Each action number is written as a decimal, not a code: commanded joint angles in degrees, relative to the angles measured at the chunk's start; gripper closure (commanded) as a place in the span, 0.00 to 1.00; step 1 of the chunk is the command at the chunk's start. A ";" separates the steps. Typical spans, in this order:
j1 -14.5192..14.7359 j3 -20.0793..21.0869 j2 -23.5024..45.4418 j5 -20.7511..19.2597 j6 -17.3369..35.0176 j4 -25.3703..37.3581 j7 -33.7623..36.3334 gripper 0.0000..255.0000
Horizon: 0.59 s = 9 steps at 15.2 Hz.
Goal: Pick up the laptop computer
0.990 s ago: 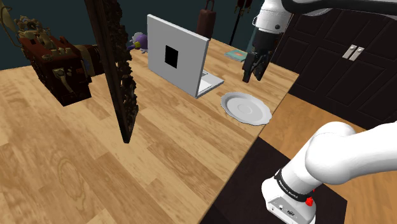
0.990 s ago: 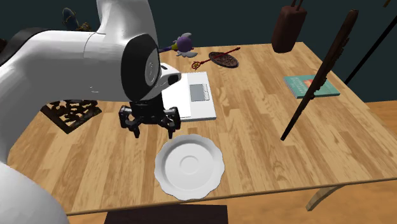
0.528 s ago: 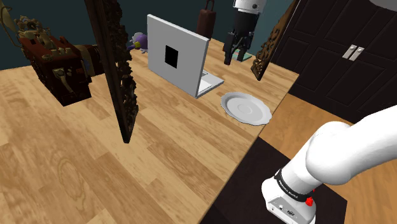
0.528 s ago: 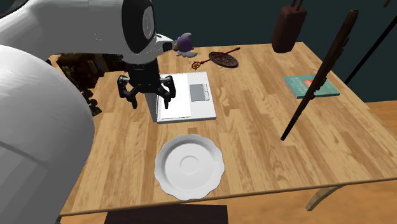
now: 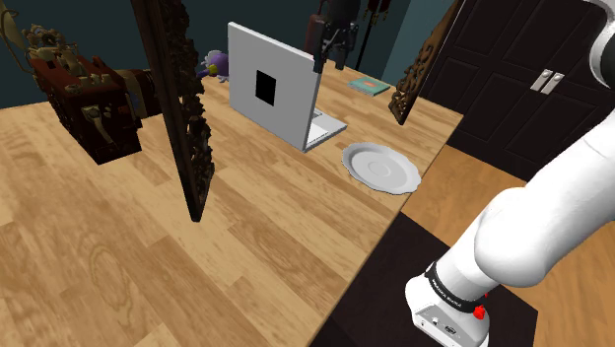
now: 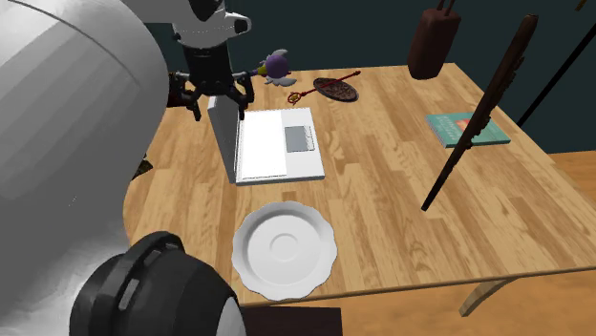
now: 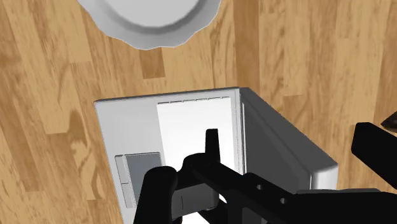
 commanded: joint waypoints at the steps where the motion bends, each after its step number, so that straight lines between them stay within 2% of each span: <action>1: 0.25 0.28 5.39 -0.11 -2.27 7.86 -0.03 0.00; 6: 1.30 1.16 19.76 -0.68 -9.84 30.34 0.43 0.00; 7: 1.45 1.22 21.37 -0.76 -10.84 32.98 0.47 0.00; 9: 1.41 1.18 20.18 -0.70 -8.64 29.60 0.38 0.00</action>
